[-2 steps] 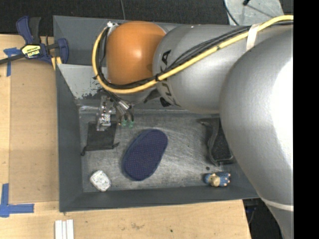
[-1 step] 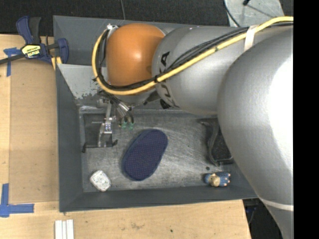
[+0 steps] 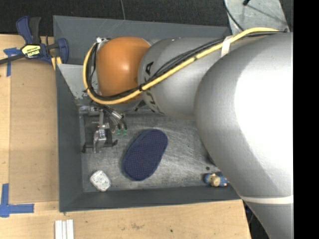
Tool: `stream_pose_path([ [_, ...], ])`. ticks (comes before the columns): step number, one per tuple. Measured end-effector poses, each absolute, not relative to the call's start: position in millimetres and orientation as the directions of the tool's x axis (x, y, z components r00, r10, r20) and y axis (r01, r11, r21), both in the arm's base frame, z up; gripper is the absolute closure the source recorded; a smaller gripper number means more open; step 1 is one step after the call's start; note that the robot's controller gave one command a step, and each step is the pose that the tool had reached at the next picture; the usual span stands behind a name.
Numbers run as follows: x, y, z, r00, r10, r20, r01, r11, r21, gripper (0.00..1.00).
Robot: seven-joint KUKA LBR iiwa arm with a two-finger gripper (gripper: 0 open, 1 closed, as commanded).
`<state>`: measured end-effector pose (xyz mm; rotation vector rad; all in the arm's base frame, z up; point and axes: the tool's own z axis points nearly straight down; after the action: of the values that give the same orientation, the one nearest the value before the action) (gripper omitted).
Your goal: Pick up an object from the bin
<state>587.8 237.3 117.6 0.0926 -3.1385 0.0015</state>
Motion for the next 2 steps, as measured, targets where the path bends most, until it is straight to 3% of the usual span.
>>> stream_pose_path([
  [1,588.7,237.4,120.3,-0.998,-0.057,-0.002,-0.057,0.998,0.001,1.00],
  [2,588.7,237.4,120.3,-0.998,-0.057,-0.002,-0.057,0.998,0.001,0.00],
])
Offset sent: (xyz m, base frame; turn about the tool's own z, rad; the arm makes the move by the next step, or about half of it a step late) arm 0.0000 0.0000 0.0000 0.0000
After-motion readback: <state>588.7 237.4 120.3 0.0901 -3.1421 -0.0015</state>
